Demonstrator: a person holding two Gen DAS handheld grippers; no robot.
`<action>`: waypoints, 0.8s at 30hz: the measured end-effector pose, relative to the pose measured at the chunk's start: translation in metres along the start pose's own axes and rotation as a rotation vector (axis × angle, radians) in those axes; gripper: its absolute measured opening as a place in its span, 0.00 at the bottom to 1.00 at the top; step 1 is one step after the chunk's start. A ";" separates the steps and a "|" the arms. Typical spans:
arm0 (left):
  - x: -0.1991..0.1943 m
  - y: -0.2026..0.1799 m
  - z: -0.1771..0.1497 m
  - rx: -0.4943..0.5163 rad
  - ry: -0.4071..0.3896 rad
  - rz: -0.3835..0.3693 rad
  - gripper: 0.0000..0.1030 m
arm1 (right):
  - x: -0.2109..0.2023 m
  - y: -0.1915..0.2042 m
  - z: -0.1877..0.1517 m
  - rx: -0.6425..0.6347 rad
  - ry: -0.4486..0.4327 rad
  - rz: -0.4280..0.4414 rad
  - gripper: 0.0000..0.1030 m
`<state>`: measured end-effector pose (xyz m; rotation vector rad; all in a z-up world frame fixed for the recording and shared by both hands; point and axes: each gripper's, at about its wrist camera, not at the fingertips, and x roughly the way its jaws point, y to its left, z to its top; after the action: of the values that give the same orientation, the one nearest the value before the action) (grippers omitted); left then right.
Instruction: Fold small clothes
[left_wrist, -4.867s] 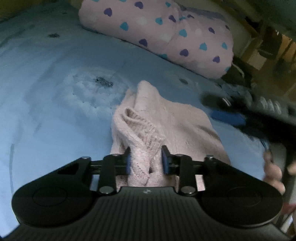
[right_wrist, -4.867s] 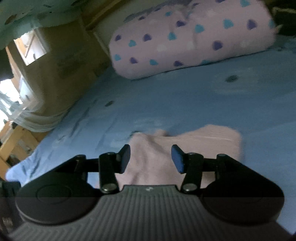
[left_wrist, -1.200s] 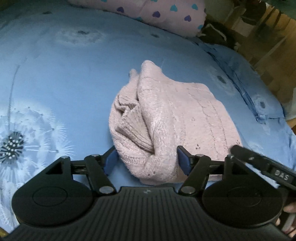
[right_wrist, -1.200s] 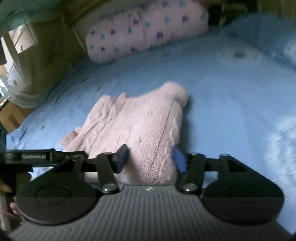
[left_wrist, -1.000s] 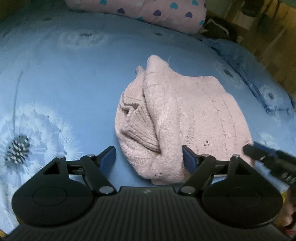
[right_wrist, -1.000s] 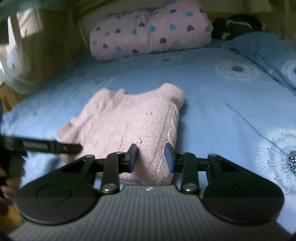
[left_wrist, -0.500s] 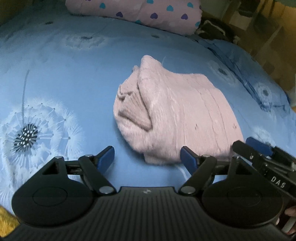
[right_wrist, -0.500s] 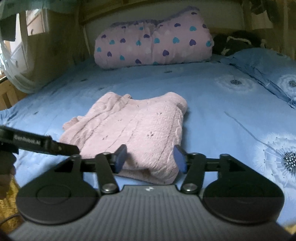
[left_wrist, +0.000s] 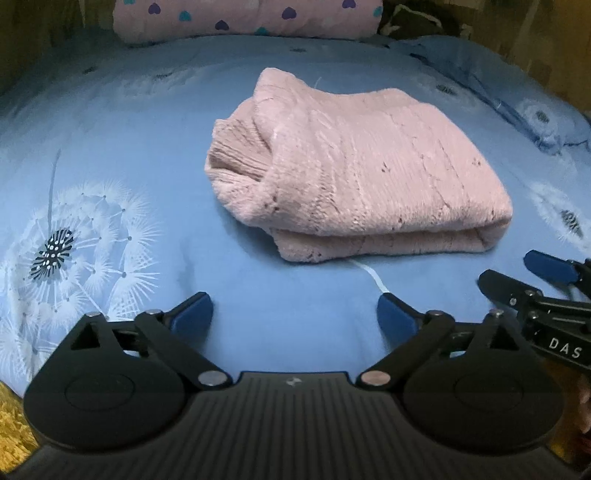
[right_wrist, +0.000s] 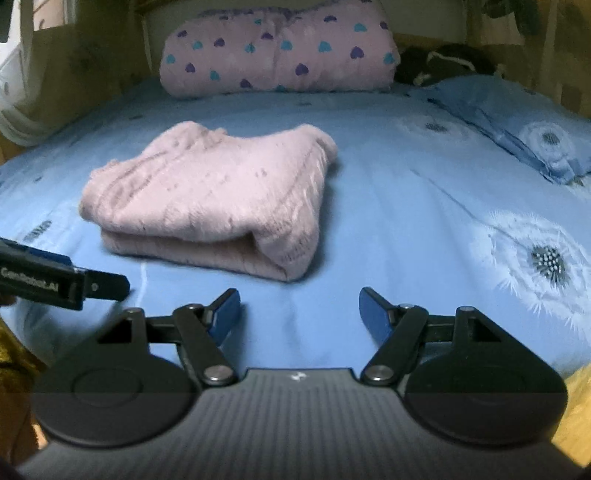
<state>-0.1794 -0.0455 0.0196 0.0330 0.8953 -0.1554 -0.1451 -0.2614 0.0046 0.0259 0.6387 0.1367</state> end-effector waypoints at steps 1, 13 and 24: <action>0.001 -0.003 -0.001 0.008 -0.002 0.011 0.99 | 0.001 -0.001 -0.001 0.005 -0.003 0.002 0.71; 0.006 -0.003 -0.002 -0.014 -0.008 0.008 1.00 | 0.007 -0.001 -0.007 0.027 -0.028 -0.001 0.75; 0.010 0.001 -0.002 -0.006 -0.007 -0.004 1.00 | 0.010 0.004 -0.010 0.014 -0.046 -0.009 0.80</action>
<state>-0.1749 -0.0453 0.0105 0.0249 0.8888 -0.1570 -0.1442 -0.2560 -0.0092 0.0400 0.5939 0.1227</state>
